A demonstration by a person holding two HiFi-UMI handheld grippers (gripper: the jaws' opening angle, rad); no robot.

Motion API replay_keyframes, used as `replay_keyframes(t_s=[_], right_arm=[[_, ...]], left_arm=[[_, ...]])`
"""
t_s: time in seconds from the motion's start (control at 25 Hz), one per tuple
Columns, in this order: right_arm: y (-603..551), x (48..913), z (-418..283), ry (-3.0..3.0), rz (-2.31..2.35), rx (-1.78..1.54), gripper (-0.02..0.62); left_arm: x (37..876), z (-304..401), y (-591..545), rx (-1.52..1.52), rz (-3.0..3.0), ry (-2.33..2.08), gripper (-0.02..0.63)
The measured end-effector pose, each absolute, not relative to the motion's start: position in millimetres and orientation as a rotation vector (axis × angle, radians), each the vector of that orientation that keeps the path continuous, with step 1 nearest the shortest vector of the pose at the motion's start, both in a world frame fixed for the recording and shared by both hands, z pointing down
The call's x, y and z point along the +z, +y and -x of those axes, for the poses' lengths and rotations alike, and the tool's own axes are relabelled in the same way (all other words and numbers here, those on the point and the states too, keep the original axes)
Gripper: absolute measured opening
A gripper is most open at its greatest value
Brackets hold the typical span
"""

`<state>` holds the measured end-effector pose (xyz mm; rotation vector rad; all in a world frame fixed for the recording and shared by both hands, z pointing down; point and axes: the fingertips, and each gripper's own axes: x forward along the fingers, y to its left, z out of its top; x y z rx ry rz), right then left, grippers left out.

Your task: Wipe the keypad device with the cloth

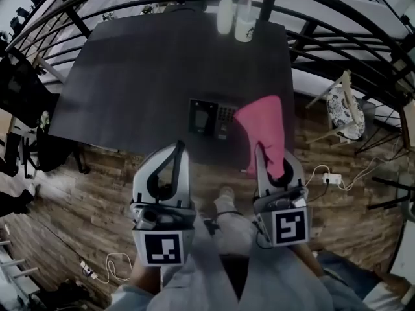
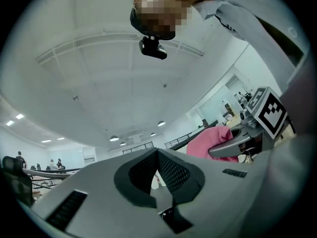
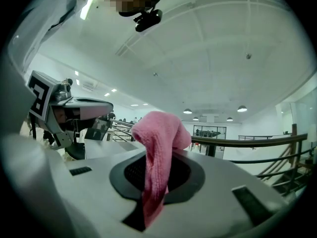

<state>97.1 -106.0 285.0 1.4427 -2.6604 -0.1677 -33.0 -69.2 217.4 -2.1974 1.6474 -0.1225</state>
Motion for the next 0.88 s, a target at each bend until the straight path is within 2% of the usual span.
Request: replay_keyframes(t_s=[0.88], right_arm=[[-184.2,337.7,-98.7,-2.643,-1.361,0.001,0.041]], left_arm=[[242.3,30.5,-145.6,-0.215,2.192,1.743,0.002]])
